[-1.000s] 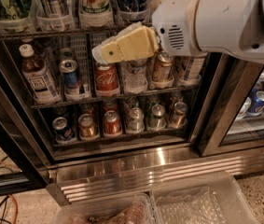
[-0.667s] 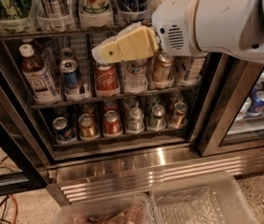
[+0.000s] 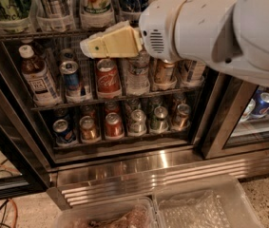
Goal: Pick 7up can from top shelf of fridge
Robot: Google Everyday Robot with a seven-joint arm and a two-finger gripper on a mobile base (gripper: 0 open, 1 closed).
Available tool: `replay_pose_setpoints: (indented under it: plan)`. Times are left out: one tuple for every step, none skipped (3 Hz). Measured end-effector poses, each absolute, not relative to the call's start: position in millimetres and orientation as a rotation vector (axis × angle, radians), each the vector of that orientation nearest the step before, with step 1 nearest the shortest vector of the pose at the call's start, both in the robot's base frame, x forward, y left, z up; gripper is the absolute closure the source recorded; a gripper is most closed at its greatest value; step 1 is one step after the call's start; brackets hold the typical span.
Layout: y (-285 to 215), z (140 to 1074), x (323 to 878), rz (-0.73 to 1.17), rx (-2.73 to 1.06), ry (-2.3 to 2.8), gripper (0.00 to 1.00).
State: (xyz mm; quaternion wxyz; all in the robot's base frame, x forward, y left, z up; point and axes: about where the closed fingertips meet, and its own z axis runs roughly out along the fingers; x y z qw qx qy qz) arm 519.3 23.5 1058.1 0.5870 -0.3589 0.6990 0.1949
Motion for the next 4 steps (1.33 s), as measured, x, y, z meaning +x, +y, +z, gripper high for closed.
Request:
replay_pose_setpoints:
  plan:
    - [45.9, 1046.4, 535.8, 0.458, -0.736, 1.608, 0.0]
    - [66.9, 1039.1, 557.8, 0.461, -0.641, 1.576, 0.0]
    - [57.7, 1052.1, 567.2, 0.412, -0.579, 1.546, 0.0]
    - [55.9, 1055.9, 561.6, 0.407, -0.581, 1.547, 0.0]
